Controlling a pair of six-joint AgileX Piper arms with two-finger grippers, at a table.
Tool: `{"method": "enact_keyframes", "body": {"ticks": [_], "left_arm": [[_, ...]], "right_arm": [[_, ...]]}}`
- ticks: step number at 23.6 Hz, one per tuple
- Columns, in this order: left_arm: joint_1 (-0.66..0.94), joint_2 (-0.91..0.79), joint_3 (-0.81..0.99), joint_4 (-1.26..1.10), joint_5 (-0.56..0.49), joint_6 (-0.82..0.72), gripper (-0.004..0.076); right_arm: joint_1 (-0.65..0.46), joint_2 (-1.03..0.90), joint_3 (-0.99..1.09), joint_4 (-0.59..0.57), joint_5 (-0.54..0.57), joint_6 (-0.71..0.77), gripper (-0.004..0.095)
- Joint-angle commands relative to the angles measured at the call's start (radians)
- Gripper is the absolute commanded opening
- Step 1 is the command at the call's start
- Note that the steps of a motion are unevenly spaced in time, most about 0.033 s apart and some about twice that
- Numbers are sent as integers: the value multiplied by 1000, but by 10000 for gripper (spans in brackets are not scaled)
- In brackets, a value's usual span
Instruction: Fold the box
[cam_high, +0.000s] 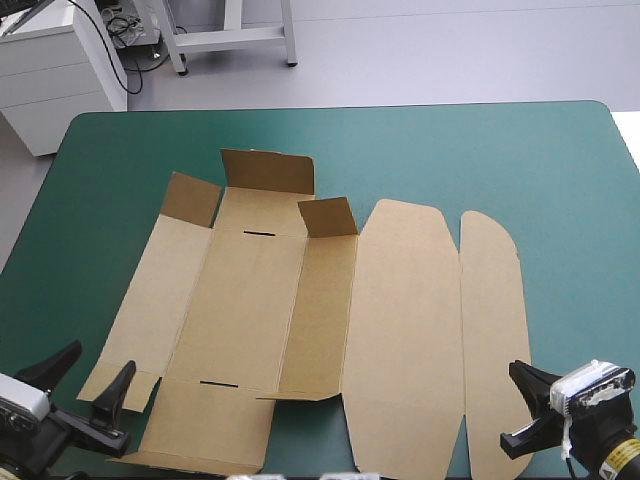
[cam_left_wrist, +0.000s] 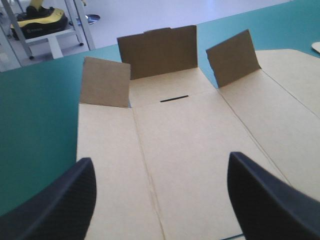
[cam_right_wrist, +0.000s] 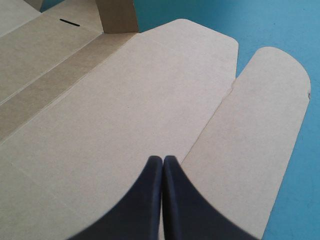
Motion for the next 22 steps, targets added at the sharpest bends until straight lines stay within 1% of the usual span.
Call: {"method": "enact_keyframes", "body": {"ticks": [1,3,6,9,13,16,18,19,22], "left_arm": [[-3,122,-126,108,-7,-52,508],[-3,198,-189,160,55,-55,507],[-3,334,-282,175,140,-55,497],[-3,460,-364,182,204,-45,494],[-3,670,-447,277,291,-45,494],[-3,756,-475,329,304,-45,494],[5,811,-489,362,341,-47,493],[19,823,-490,368,343,-47,493],[145,866,-490,361,328,-45,493]], "right_arm": [[-6,5,-23,-4,-84,0,-15],[-6,5,-23,-4,-84,0,-15],[-6,5,-23,-4,-84,0,-15],[-6,5,-23,-2,-84,0,-15],[-6,5,-23,1,-84,0,-15],[-6,5,-23,1,-82,0,-15],[-6,5,-23,1,-79,-2,-15],[-6,5,-23,1,-79,-2,-15],[-6,5,-23,3,-79,-7,-15]]}}
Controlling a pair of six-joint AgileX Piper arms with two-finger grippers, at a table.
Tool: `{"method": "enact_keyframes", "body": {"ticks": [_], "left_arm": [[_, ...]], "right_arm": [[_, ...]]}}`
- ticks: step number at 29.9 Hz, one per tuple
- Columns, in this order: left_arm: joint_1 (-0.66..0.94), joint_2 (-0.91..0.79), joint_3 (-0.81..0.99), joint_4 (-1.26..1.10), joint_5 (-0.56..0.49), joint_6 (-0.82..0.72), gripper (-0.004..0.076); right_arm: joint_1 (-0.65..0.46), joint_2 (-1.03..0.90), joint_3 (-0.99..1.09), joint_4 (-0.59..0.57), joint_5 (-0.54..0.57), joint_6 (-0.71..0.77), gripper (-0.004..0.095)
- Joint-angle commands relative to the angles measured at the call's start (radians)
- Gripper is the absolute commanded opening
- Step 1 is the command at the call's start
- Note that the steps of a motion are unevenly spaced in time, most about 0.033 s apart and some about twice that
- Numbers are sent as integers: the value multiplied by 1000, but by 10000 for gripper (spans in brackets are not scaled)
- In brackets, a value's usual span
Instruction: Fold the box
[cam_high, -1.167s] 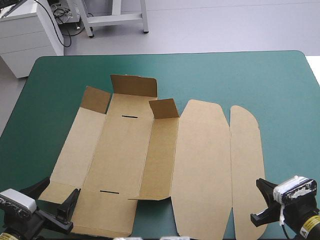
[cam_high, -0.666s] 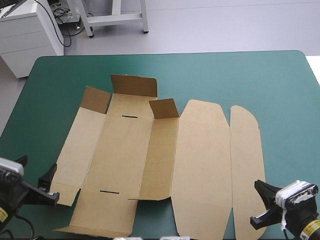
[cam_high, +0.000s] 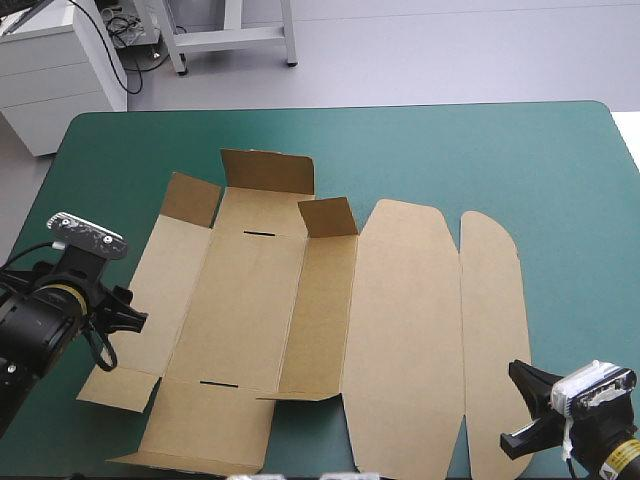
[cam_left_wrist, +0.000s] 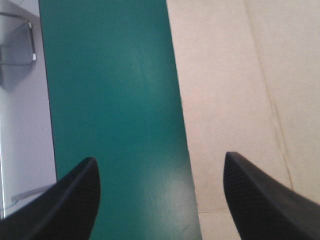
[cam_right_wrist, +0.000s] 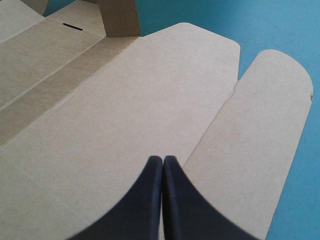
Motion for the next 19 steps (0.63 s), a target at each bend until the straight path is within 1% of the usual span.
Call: {"method": "enact_keyframes", "body": {"ticks": [1,3,7,9,13,19], "left_arm": [[130,29,-32,16,-50,7,493],[227,49,-32,-55,-79,57,489],[417,97,-32,-318,-143,215,420],[480,129,-32,-413,-153,292,406],[527,211,-32,-431,-128,326,406],[534,351,-32,-514,-97,395,406]], "right_arm": [[-6,11,-24,-3,-71,-6,-15],[-6,11,-24,0,-71,-13,-15],[-6,11,-24,0,-71,-15,-15],[-6,11,-24,10,-71,-20,-15],[-6,11,-24,34,-73,-49,-15],[-6,11,-24,47,-73,-62,-15]]}}
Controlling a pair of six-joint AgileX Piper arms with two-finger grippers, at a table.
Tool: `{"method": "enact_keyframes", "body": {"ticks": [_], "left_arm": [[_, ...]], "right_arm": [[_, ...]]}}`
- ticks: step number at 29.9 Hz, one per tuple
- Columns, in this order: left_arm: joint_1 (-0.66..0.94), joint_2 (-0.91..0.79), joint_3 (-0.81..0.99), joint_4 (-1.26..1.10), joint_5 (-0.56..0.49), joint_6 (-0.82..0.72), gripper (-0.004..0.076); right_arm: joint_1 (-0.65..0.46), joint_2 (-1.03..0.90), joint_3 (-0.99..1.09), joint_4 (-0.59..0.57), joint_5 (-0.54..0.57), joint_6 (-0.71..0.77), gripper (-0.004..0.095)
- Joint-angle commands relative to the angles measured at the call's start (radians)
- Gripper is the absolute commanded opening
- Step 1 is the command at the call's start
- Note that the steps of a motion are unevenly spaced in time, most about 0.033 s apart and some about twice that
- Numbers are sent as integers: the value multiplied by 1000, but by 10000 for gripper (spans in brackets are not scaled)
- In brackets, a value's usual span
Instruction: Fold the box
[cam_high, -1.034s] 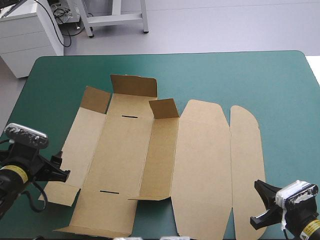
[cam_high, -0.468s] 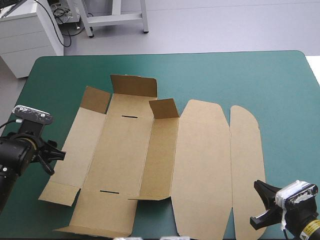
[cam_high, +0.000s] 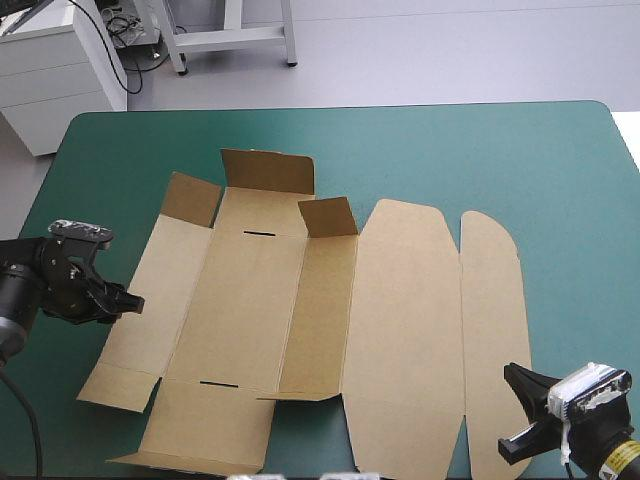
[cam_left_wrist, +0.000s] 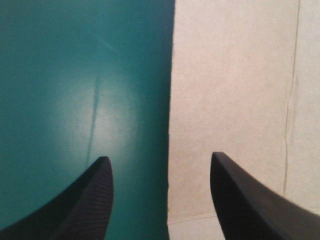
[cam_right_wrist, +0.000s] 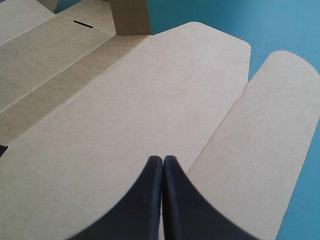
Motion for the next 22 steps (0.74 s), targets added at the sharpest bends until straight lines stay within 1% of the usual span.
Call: {"method": "enact_keyframes", "body": {"ticks": [1,5,11,16,20,22], "left_arm": [[1,48,-31,-61,-11,46,406],[25,112,-31,-77,-8,48,406],[31,121,-31,-97,-20,51,406],[31,121,-31,-141,19,48,398],[31,121,-31,-177,29,127,397],[41,121,-31,-193,18,135,397]], "right_arm": [[-6,11,-24,1,-73,-12,-15],[-6,11,-24,3,-73,-16,-15],[-6,11,-24,6,-75,-20,-15],[-6,11,-24,6,-75,-20,-15],[-6,11,-24,6,-75,-20,-15],[-6,11,-24,8,-75,-20,-15]]}}
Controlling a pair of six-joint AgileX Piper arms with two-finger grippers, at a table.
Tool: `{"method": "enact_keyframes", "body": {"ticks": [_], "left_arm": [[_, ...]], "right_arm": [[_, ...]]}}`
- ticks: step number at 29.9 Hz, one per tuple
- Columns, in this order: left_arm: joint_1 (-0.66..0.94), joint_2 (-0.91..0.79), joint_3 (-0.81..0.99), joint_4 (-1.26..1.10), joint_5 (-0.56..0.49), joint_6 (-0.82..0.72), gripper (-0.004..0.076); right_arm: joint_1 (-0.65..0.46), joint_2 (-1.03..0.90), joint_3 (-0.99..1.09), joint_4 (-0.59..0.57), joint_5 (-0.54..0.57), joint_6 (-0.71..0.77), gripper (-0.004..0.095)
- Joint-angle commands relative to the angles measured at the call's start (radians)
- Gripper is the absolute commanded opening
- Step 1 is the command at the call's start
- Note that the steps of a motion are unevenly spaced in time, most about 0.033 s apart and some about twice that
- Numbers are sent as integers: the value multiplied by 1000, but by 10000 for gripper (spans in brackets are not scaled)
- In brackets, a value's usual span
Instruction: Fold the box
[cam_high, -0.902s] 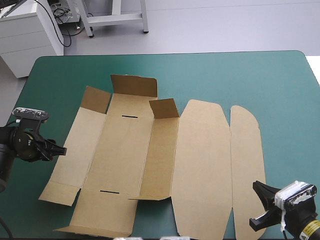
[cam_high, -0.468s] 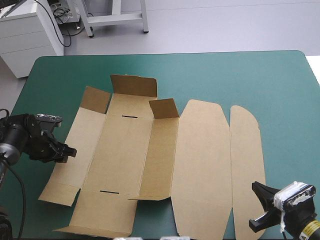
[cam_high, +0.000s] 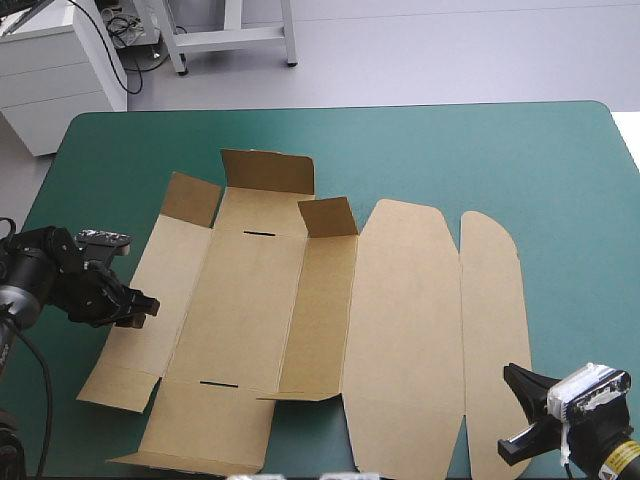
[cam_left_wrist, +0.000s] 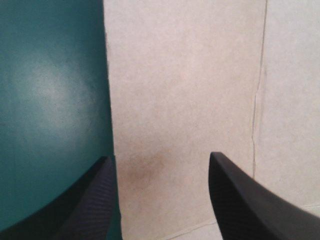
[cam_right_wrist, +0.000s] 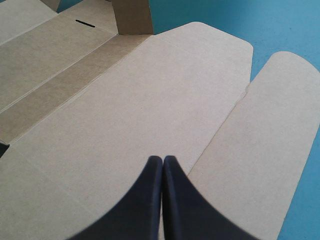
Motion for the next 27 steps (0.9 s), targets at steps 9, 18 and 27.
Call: {"method": "enact_keyframes", "body": {"ticks": [9,18,27], "left_arm": [[263,0,-31,-421,50,269,398],[291,127,-31,-408,117,301,424],[289,152,-123,-306,162,305,428]], "right_arm": [[-6,11,-24,24,-75,-17,-15],[-6,11,-24,26,-75,-17,-15],[-6,11,-24,37,-75,-17,-15]]}}
